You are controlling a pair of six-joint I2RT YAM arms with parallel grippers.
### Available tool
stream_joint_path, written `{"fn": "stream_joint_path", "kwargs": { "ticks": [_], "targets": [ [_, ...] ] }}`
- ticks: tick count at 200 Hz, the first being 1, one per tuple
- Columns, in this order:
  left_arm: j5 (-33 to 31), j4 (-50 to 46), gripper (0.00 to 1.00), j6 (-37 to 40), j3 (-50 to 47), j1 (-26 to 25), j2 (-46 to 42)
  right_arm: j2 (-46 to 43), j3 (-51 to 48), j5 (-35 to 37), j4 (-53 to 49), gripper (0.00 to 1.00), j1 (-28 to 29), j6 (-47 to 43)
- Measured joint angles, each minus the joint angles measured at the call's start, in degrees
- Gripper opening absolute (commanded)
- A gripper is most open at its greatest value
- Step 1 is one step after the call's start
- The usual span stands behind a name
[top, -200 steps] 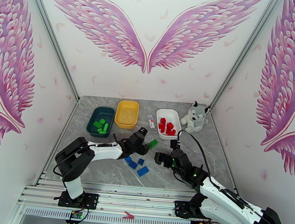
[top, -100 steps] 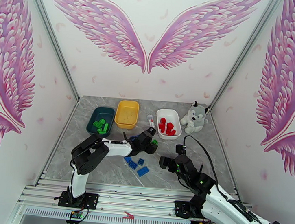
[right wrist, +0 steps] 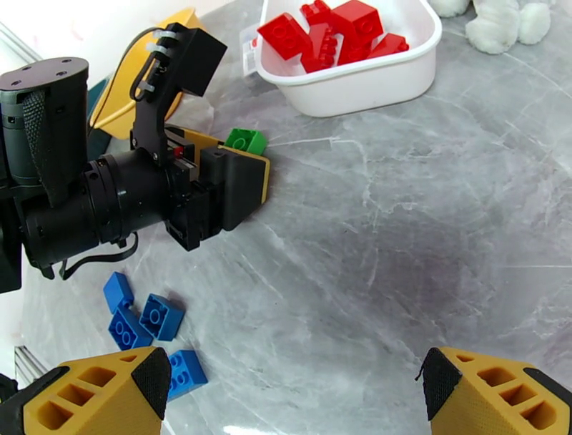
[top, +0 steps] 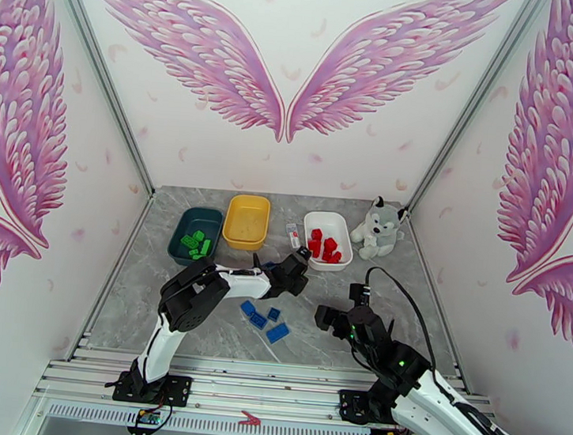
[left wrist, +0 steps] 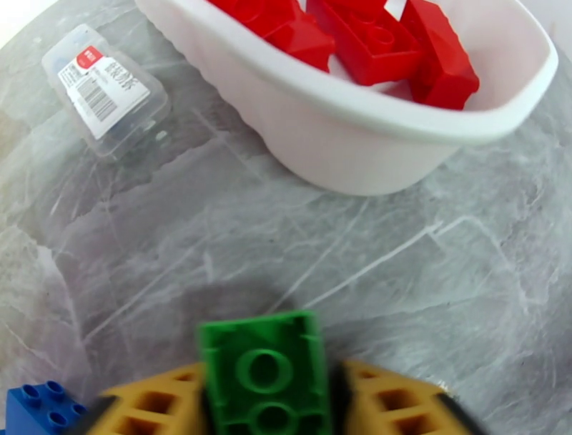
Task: Sort the legos into containers by color
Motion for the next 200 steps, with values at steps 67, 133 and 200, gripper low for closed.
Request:
{"fn": "stream_joint_path", "kwargs": {
  "ticks": [67, 133, 200],
  "targets": [
    [-0.57, -0.35, 0.26, -0.09, -5.77, 0.17, -6.64, 5.33, -0.04, -2.14, 4.15, 0.97, -0.15, -0.20],
    [-4.15, 0.20, 0.29, -1.64, -19.19, 8.20, -25.94, 18.34, 0.57, -7.74, 14.29, 0.93, -0.04, -0.70],
    [-5.09, -4.94, 0.35, -4.85, -24.39, 28.59, -39.36, 37.70, 10.05, -11.19, 24.48, 0.89, 4.76, -2.05]
  ]
}}
